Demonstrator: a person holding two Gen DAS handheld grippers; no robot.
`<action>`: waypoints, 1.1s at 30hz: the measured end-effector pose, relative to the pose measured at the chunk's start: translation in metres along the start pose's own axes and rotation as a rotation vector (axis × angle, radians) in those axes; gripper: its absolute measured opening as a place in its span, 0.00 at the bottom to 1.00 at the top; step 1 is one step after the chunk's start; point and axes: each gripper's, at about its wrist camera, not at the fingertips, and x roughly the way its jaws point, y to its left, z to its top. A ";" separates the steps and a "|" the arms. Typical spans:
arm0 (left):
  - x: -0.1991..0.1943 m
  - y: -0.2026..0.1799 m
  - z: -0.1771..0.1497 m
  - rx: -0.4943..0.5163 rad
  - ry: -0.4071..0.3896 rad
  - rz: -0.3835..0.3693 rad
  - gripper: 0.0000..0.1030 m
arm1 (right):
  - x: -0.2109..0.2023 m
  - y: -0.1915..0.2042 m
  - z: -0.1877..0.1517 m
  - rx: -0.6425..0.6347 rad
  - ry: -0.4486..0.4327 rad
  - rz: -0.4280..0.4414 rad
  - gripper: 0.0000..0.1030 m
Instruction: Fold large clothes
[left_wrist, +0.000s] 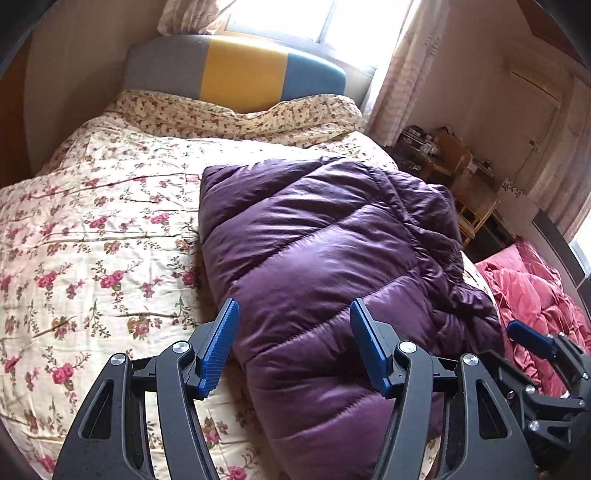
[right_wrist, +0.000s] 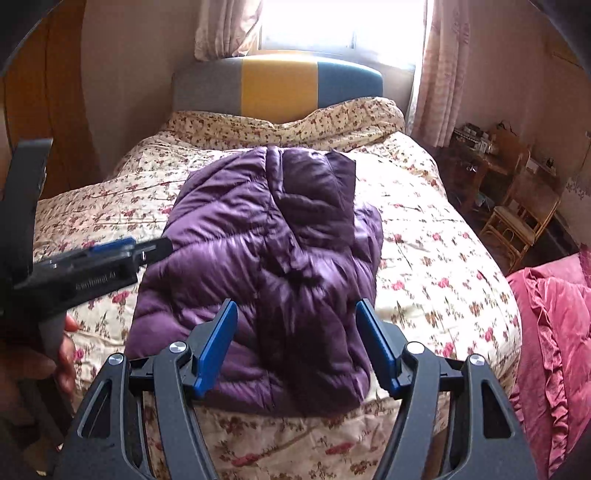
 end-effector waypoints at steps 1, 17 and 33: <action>0.002 0.001 0.001 -0.003 0.003 0.001 0.60 | 0.005 0.002 0.004 0.001 0.005 0.002 0.62; 0.047 0.007 0.024 0.051 0.050 -0.010 0.60 | 0.077 -0.020 0.010 0.024 0.142 -0.059 0.40; 0.106 -0.022 0.012 0.151 0.116 -0.048 0.60 | 0.116 -0.054 -0.040 0.129 0.132 -0.016 0.40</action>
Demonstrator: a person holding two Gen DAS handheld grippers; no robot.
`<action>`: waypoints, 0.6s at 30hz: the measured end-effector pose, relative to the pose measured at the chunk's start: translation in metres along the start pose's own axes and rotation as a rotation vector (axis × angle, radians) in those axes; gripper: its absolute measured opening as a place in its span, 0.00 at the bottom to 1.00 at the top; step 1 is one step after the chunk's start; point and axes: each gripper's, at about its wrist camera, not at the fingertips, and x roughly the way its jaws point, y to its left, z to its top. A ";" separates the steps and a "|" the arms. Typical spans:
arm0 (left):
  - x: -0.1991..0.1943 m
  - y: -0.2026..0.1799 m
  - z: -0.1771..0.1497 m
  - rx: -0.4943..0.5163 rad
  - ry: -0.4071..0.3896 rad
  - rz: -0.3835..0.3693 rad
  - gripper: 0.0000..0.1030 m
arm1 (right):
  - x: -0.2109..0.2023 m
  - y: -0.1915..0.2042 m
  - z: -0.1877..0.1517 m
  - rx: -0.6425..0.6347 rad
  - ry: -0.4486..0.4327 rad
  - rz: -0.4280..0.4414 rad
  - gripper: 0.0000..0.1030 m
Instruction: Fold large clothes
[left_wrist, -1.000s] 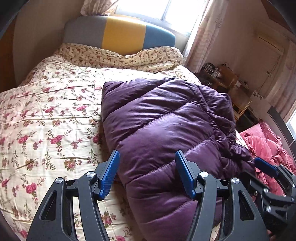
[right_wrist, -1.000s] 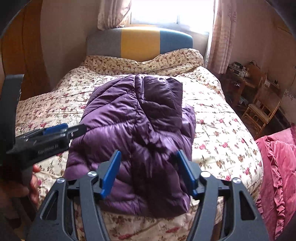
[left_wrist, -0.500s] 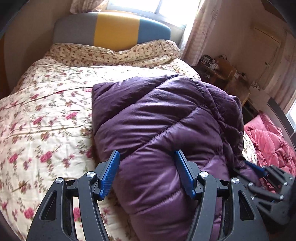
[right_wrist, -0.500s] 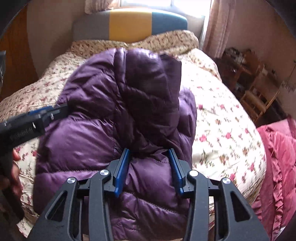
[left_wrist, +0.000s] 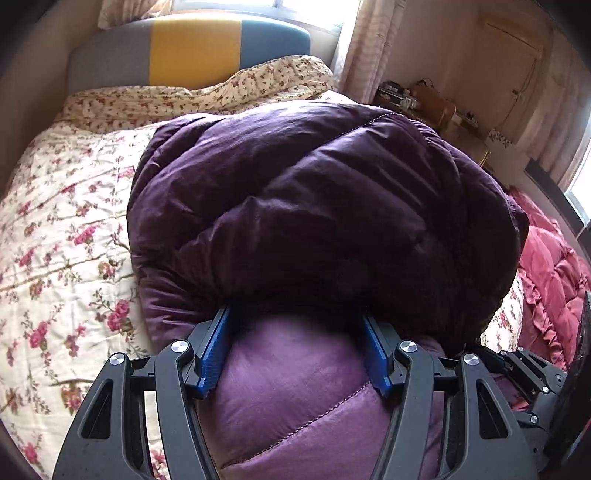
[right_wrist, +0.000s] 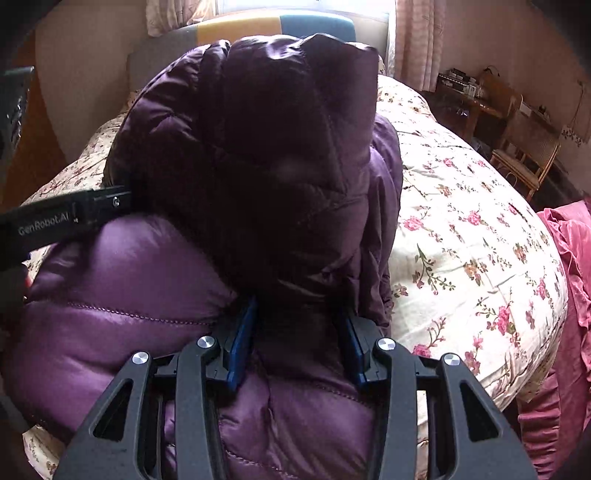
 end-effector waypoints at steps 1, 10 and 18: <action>-0.001 0.001 0.000 0.000 -0.001 0.001 0.60 | -0.002 0.000 0.002 0.001 0.001 0.001 0.41; -0.014 0.005 0.008 -0.026 -0.017 0.016 0.60 | -0.022 0.002 0.017 -0.002 -0.029 0.011 0.49; -0.019 0.000 0.009 -0.004 -0.029 0.031 0.61 | -0.036 0.000 0.035 0.034 -0.089 0.007 0.80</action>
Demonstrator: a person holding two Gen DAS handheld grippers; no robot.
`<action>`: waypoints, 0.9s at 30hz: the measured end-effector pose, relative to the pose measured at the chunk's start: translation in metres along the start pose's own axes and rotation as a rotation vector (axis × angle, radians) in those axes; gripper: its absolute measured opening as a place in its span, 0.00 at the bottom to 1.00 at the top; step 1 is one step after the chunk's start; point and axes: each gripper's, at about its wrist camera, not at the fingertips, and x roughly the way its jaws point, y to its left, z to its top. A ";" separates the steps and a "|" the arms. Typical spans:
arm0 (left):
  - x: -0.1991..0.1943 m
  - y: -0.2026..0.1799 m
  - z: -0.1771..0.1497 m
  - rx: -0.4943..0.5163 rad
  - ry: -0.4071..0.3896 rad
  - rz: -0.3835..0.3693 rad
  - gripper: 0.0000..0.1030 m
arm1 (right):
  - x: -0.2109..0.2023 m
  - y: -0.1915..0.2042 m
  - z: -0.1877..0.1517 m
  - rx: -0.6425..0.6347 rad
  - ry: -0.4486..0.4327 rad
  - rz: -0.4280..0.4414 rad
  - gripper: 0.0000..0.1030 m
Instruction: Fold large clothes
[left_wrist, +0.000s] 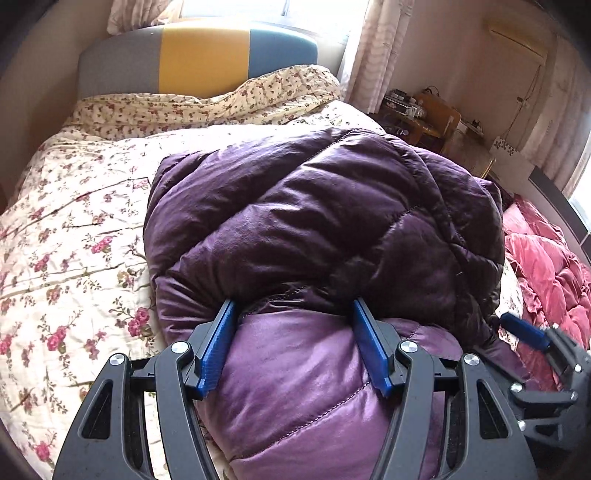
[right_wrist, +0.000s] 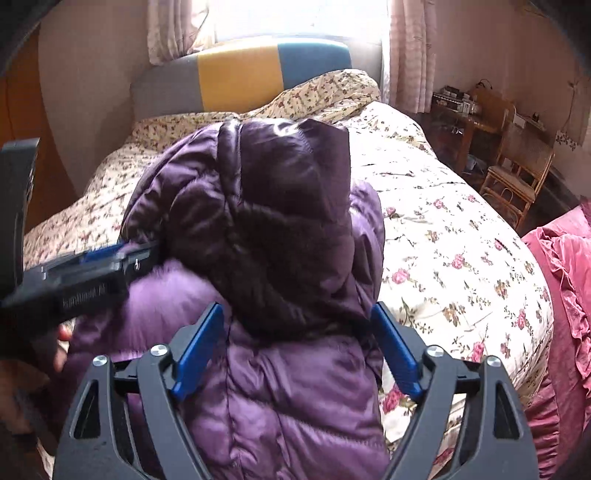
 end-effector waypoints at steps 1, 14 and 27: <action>0.000 0.000 0.000 0.006 -0.001 0.001 0.61 | 0.003 -0.001 0.002 0.007 0.010 -0.015 0.80; 0.002 0.033 -0.011 -0.098 0.025 0.002 0.89 | 0.051 -0.035 -0.007 0.105 0.124 0.074 0.80; 0.000 0.043 -0.014 -0.190 -0.009 -0.205 0.64 | 0.048 -0.051 -0.003 0.152 0.098 0.307 0.30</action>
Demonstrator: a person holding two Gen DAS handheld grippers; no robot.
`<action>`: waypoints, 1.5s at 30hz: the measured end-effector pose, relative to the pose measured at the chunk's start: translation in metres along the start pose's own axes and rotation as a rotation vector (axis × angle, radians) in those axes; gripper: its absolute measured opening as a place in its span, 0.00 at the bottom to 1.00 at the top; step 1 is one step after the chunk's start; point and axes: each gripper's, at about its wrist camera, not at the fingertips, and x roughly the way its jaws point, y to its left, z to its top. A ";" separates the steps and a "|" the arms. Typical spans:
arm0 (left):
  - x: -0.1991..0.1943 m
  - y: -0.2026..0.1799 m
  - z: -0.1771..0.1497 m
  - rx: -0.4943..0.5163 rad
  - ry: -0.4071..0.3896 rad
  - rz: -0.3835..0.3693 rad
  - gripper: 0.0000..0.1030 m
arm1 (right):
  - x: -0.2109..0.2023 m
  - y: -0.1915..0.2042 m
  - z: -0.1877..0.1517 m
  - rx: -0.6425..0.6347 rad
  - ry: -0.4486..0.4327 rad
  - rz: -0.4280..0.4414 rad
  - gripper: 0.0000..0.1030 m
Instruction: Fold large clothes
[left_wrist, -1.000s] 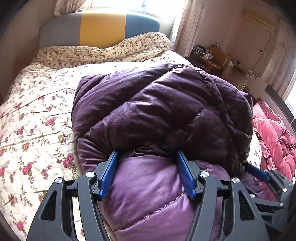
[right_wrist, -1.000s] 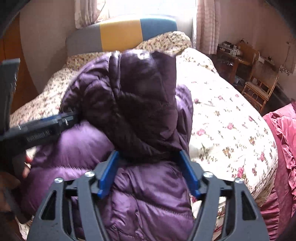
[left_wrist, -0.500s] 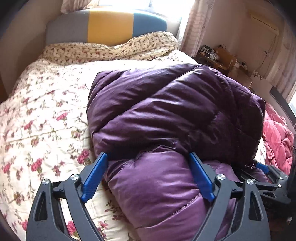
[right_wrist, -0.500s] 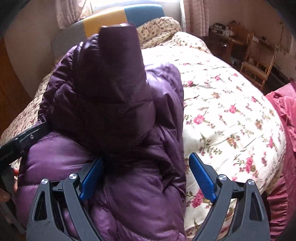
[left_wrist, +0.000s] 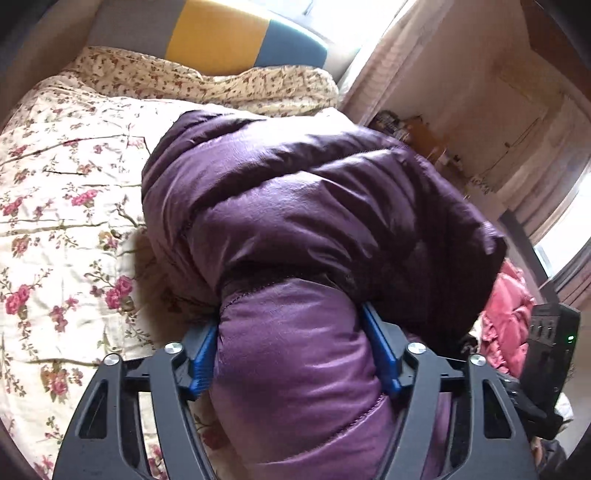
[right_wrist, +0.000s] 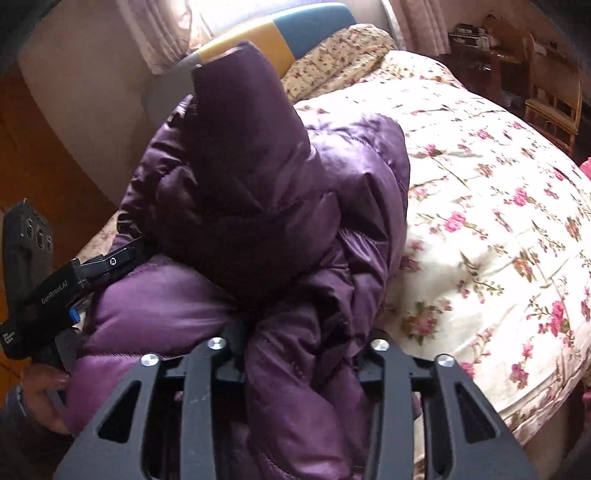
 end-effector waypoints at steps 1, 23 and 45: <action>-0.006 0.002 0.002 -0.003 -0.006 -0.005 0.63 | 0.000 0.006 0.002 -0.010 -0.003 0.020 0.29; -0.212 0.138 -0.028 -0.182 -0.233 0.343 0.63 | 0.105 0.220 -0.012 -0.403 0.128 0.325 0.27; -0.212 0.122 -0.065 -0.252 -0.232 0.592 0.70 | 0.082 0.215 -0.040 -0.471 0.024 0.224 0.74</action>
